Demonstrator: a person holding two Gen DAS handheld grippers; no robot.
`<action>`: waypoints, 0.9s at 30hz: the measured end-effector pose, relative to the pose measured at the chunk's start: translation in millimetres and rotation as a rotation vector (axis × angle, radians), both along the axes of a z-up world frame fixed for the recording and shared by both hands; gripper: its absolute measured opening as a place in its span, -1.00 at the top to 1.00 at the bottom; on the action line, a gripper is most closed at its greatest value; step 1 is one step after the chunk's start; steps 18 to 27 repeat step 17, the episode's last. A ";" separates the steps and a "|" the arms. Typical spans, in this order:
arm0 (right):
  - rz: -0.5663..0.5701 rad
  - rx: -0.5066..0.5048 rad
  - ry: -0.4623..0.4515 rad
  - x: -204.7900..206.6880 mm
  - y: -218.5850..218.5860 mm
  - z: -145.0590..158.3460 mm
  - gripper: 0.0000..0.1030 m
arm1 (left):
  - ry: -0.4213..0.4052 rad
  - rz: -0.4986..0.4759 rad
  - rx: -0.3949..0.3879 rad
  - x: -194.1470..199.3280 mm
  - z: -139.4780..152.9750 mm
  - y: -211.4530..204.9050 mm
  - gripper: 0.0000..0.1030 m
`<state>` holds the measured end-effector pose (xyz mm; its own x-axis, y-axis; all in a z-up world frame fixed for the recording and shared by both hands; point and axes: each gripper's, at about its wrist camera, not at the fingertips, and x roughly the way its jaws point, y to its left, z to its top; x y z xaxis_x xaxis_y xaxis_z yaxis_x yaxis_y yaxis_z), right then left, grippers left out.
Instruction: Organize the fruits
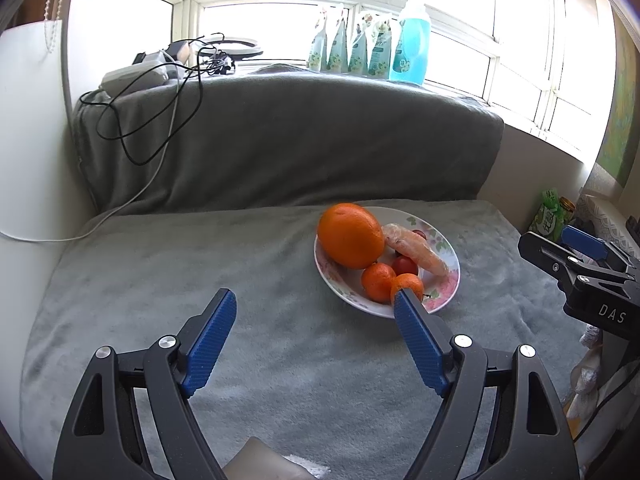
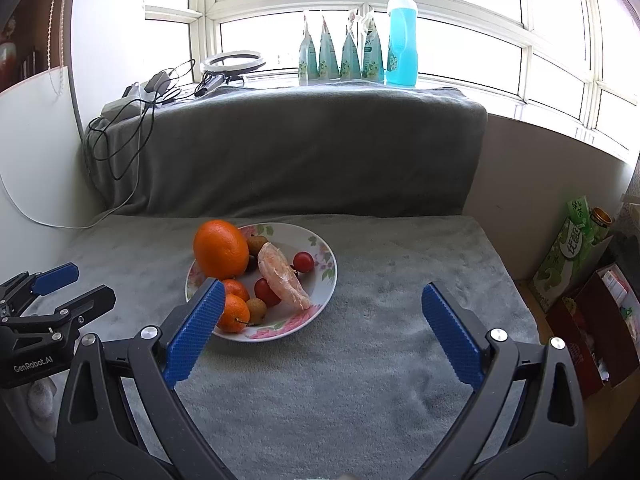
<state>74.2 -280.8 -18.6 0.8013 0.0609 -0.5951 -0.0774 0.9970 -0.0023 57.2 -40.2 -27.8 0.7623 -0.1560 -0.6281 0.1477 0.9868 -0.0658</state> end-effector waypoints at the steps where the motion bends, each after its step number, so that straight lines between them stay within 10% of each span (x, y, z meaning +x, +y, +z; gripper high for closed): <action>1: -0.001 -0.001 0.001 0.0 0.0 -0.3 -0.95 | 0.001 0.000 0.000 0.0 -0.4 -0.4 -0.58; 27: -0.003 0.007 0.011 0.3 0.2 -4.4 -0.95 | -0.021 -0.003 0.005 -3.9 -0.5 -4.1 -0.58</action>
